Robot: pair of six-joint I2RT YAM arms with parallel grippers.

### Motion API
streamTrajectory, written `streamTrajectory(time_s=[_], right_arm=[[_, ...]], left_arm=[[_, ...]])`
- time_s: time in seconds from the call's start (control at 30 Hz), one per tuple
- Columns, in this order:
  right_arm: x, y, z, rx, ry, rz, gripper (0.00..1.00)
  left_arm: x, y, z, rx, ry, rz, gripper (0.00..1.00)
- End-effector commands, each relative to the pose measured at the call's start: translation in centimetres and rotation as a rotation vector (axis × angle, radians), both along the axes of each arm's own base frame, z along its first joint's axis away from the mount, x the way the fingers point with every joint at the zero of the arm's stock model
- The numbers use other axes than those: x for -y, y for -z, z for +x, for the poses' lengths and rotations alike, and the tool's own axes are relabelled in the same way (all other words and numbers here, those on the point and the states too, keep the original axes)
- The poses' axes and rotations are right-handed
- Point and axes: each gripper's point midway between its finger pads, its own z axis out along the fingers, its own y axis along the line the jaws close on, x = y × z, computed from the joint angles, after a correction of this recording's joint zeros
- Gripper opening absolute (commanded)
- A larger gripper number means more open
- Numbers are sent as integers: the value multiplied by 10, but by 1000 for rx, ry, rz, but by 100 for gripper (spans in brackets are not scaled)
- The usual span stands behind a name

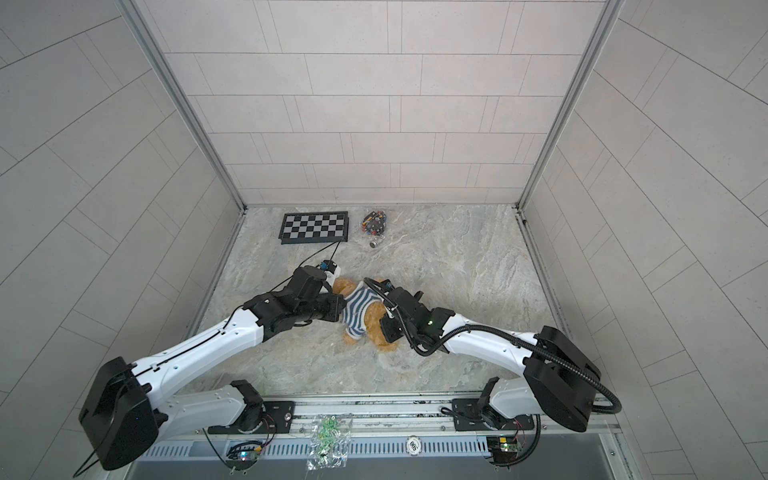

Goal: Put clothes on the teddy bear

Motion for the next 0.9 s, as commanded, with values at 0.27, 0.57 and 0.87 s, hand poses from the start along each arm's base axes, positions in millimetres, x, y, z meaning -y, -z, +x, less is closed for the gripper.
streamTrajectory(time_s=[0.27,0.57,0.87], right_arm=[[26,5,-8,21,-4,-113,0],[11,-8,-10,64,-53,-89,0],[6,-15,-12,91,-83,-87,0]], left_arm=[[-23,4,8,-3,-44,-10,0],[11,13,-4,-34,53,-37,0],[3,12,-7,-22,40,-6,12]])
